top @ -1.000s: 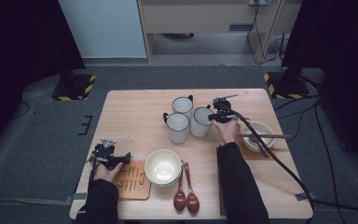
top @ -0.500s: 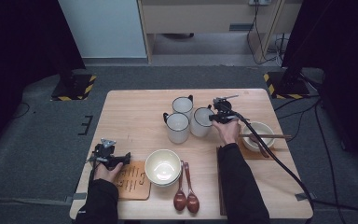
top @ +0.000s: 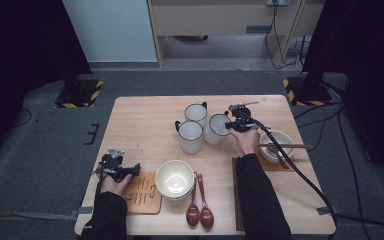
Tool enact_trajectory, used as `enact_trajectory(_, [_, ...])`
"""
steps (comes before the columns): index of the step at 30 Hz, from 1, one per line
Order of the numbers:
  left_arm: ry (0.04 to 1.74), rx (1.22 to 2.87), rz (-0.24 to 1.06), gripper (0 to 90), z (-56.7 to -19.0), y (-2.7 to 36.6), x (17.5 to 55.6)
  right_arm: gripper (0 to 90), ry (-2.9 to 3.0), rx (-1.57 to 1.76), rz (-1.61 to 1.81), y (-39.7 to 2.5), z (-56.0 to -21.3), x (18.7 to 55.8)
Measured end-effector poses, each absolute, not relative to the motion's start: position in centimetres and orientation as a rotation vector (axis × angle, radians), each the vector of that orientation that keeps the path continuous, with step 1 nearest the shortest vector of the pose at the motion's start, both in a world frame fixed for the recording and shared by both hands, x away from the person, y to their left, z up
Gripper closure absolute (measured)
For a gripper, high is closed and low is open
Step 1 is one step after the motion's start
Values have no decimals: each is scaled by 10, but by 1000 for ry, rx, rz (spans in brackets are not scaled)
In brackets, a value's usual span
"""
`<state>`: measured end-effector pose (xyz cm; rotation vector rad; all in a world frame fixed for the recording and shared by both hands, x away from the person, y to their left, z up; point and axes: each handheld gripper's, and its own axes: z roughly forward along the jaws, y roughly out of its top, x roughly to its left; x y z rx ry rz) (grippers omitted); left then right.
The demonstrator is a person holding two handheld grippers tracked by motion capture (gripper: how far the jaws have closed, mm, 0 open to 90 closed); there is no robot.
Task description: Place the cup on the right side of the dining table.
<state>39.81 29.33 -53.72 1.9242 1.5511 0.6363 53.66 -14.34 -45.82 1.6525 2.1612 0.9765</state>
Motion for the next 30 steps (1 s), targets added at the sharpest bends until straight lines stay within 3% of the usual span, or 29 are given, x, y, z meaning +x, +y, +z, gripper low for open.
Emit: enact_trajectory(30, [1551,1924,636,0,-537,293,398,830,2043,1649,1016,-203,-417,530])
